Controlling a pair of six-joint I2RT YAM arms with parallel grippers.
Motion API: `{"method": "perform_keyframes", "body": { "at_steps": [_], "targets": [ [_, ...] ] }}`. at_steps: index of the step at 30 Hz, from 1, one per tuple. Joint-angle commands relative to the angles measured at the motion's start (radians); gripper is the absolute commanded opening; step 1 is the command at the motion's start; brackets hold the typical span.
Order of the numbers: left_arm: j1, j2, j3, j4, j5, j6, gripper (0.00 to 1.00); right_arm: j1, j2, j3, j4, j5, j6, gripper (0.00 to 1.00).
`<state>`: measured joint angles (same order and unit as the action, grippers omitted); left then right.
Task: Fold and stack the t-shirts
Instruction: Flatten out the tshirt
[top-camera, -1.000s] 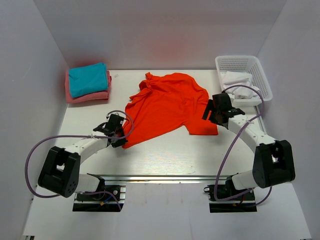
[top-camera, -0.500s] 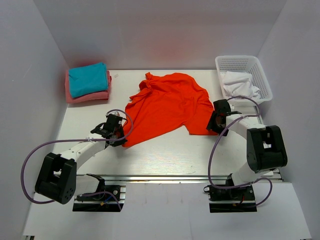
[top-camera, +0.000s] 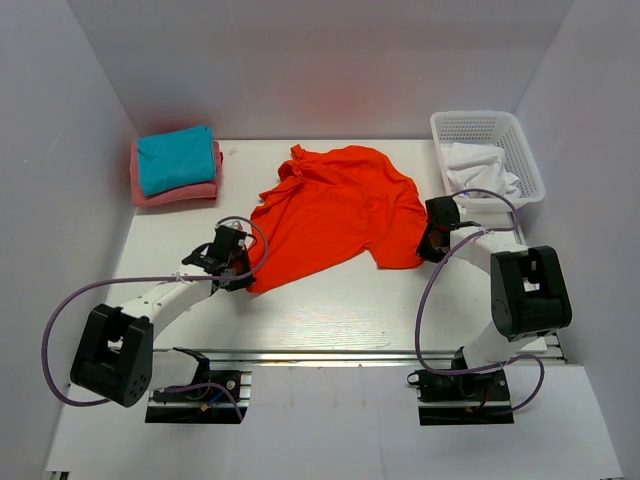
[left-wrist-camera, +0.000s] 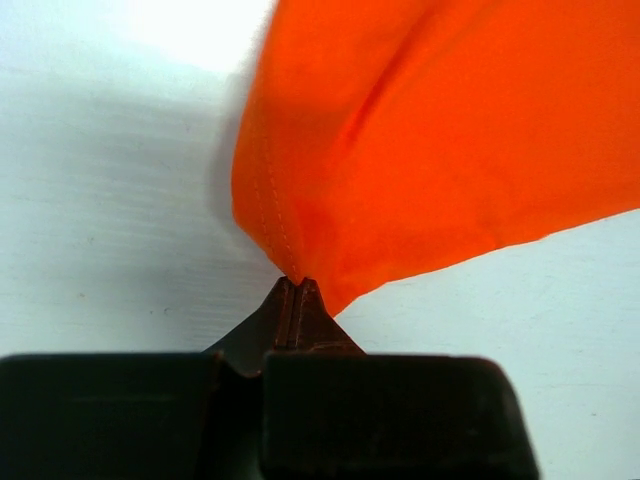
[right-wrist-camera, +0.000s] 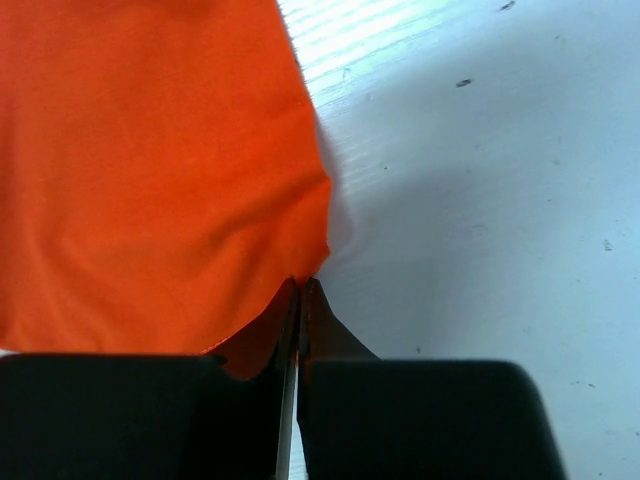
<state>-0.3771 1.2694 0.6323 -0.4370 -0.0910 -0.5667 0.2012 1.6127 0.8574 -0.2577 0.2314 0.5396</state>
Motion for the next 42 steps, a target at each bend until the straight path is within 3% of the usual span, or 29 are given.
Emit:
{"method": "perform_keyframes", "body": {
  "at_steps": [1,7,16,29,36,42],
  "targets": [
    [-0.006,-0.08,0.079,0.035,0.022,0.033,0.0,0.01,-0.037,0.052,0.044,-0.038,0.005,0.0],
    [-0.006,-0.169,0.233,0.044,-0.036,0.089,0.0,0.012,-0.31,0.095,0.187,-0.035,-0.029,0.0],
    [-0.006,-0.242,0.495,0.053,-0.145,0.143,0.0,0.009,-0.507,0.328,0.23,-0.004,-0.164,0.0],
    [-0.006,-0.265,0.883,0.049,-0.187,0.297,0.0,0.007,-0.488,0.78,0.212,-0.033,-0.335,0.0],
    [-0.006,-0.306,1.001,0.0,-0.176,0.35,0.0,0.009,-0.534,0.954,0.195,-0.015,-0.403,0.0],
    [0.014,-0.383,1.046,-0.022,-0.084,0.366,0.0,0.01,-0.557,1.107,0.149,-0.03,-0.452,0.0]
  ]
}}
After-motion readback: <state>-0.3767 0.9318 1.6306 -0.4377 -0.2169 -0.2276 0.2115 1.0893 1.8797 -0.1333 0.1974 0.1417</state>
